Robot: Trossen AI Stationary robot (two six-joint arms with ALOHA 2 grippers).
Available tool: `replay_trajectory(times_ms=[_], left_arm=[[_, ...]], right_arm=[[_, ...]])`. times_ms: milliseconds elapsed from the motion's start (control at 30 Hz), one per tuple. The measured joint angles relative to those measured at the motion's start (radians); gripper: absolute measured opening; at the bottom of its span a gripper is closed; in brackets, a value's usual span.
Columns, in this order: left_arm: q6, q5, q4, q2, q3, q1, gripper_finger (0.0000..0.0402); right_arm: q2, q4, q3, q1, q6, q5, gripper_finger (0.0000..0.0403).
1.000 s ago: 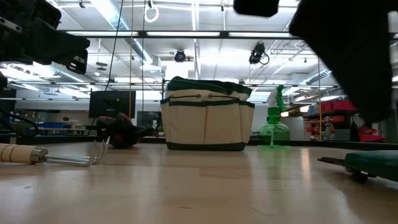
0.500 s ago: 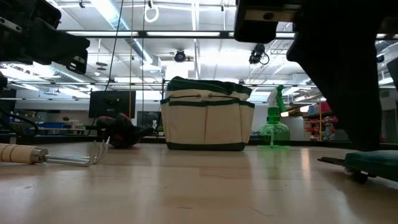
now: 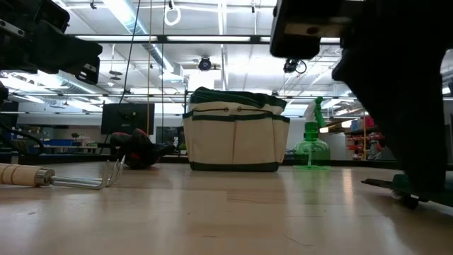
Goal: Pick & Place Garden tools in Gardening bag
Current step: Put the green shear scissors into the gardening bag
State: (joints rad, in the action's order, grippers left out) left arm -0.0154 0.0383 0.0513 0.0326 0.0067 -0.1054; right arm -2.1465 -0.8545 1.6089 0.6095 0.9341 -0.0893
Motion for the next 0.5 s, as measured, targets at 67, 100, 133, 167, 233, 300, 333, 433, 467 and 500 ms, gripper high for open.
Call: replay_trajectory(times_ms=[67, 100, 133, 167, 233, 300, 333, 433, 467, 500], left_arm=[[0.0, 0.0, 0.0, 0.0, 0.0, 0.0, 0.0021], [0.0, 0.0, 0.0, 0.0, 0.0, 0.0, 0.0021], [0.0, 0.0, 0.0, 0.0, 0.0, 0.0, 0.0021], [0.0, 0.0, 0.0, 0.0, 0.0, 0.0, 0.0021], [0.0, 0.0, 0.0, 0.0, 0.0, 0.0, 0.0021], [0.0, 0.0, 0.0, 0.0, 0.0, 0.0, 0.0021], [0.0, 0.0, 0.0, 0.0, 0.0, 0.0, 0.0021], [0.0, 0.0, 0.0, 0.0, 0.0, 0.0, 0.0021], [0.0, 0.0, 0.0, 0.0, 0.0, 0.0, 0.0021], [0.0, 0.0, 0.0, 0.0, 0.0, 0.0, 0.0021]], right_arm=[[-0.006, 0.007, 0.0, 0.001, 0.002, 0.012, 0.0168], [-0.006, 0.008, 0.0, 0.001, 0.004, 0.019, 0.0168], [-0.006, 0.013, 0.0, 0.001, 0.006, 0.022, 0.0168], [-0.006, 0.016, 0.0, 0.001, 0.007, 0.021, 0.0168], [-0.006, 0.013, 0.0, 0.001, 0.007, 0.021, 0.0168], [-0.006, 0.014, 0.0, 0.001, 0.01, 0.021, 0.0167], [-0.006, 0.013, 0.0, 0.001, 0.012, 0.021, 0.0165], [-0.006, 0.013, 0.0, 0.001, 0.017, 0.021, 0.0152], [-0.006, 0.013, 0.0, 0.001, 0.017, 0.021, 0.0146], [-0.006, 0.013, 0.0, 0.001, 0.017, 0.021, 0.014]])
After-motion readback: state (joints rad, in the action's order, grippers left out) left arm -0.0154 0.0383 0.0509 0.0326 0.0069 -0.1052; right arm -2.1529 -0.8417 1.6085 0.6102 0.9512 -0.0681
